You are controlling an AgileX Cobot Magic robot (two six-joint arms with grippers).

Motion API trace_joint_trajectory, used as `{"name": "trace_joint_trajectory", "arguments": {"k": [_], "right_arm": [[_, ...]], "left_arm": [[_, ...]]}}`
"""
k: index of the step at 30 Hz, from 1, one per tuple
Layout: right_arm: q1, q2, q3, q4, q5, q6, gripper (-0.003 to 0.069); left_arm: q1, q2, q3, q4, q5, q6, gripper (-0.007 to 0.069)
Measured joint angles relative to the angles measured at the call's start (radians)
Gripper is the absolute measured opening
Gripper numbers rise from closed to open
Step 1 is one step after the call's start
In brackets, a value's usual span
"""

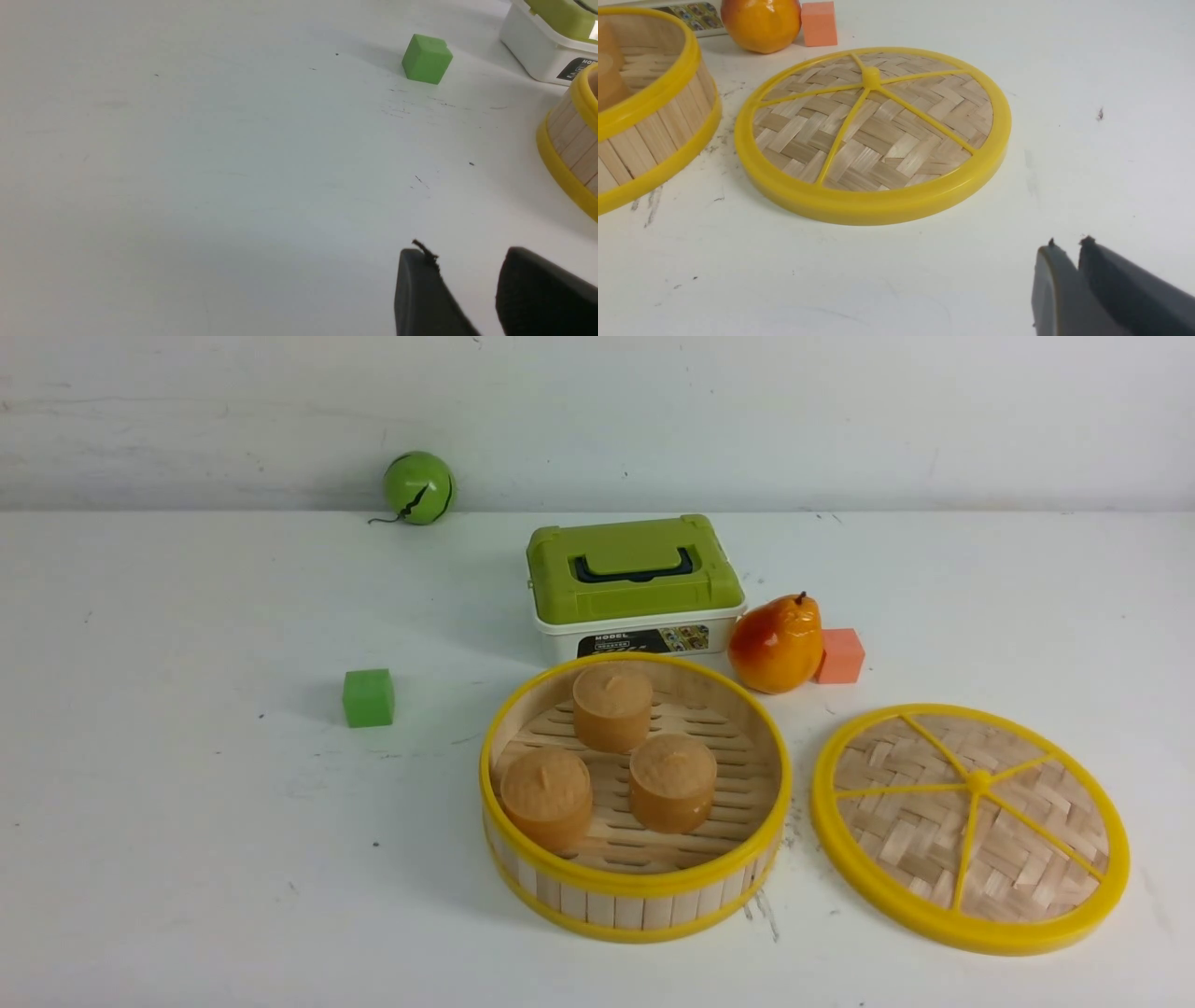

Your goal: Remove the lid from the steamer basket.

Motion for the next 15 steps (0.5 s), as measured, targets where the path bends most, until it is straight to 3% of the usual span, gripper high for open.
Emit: {"name": "trace_joint_trajectory", "arguments": {"k": [15], "right_arm": [[0.000,0.000,0.000,0.000,0.000,0.000,0.0096]], "left_arm": [[0.000,0.000,0.000,0.000,0.000,0.000,0.0239]]}}
